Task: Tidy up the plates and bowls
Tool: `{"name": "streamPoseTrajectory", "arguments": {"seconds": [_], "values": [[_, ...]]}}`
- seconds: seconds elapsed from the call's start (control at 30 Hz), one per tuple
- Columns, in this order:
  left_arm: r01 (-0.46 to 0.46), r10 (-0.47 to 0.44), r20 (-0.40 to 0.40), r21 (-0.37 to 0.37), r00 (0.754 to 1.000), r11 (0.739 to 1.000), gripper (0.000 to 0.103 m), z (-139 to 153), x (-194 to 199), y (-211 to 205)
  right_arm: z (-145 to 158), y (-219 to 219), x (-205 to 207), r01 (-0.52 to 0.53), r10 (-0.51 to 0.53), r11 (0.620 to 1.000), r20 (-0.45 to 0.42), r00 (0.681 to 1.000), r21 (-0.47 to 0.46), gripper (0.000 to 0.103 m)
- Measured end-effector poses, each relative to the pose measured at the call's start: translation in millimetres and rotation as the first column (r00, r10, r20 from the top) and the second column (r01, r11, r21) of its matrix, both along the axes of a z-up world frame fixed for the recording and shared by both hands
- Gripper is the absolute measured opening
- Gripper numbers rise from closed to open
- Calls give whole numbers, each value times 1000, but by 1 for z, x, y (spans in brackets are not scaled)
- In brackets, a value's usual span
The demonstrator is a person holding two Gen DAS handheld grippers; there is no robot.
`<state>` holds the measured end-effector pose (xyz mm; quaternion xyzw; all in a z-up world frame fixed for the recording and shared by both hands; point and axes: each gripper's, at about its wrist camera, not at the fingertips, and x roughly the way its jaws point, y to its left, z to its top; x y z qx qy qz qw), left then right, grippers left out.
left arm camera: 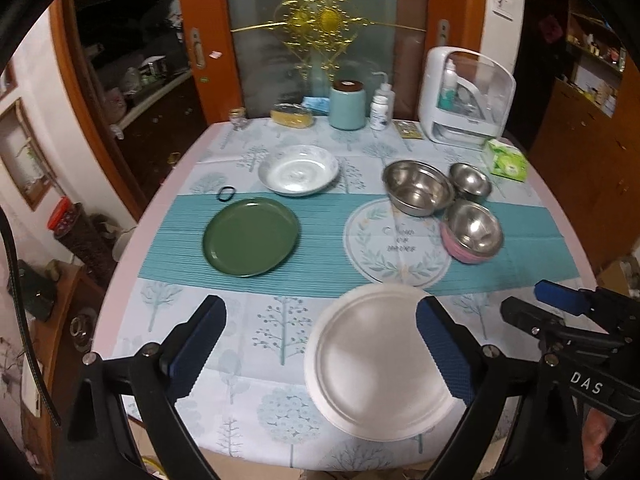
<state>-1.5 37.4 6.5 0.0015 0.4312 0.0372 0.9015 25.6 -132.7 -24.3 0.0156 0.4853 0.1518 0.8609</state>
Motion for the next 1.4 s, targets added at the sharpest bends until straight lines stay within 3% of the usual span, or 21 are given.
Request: {"name": "streamPoseTrajectory", "arguments": {"seconds": [0.13,0.5,0.77,1.17,1.33,1.4], "values": [[-27,27,7,14,1000,1000,100,4,0,6,2,2,6,-10,10,1000,8,1000,23,53],[-59,57,50,29,997,998,100,11,17,52,5,26,23,-7,7,1000,11,1000,5,53],[-22,24,-26,66,999,998,100,-9,66,113,-7,72,55,32,-32,999,-31,999,-9,53],[31,-30,-149,9,988,999,98,-85,175,220,-65,160,137,92,-89,996,-142,986,16,53],[26,-41,-225,-70,974,997,96,-129,217,255,-105,191,173,102,-100,995,-240,966,-5,53],[25,-56,-263,-117,963,993,90,-148,232,267,-119,199,185,99,-99,995,-268,958,-11,53]]}}
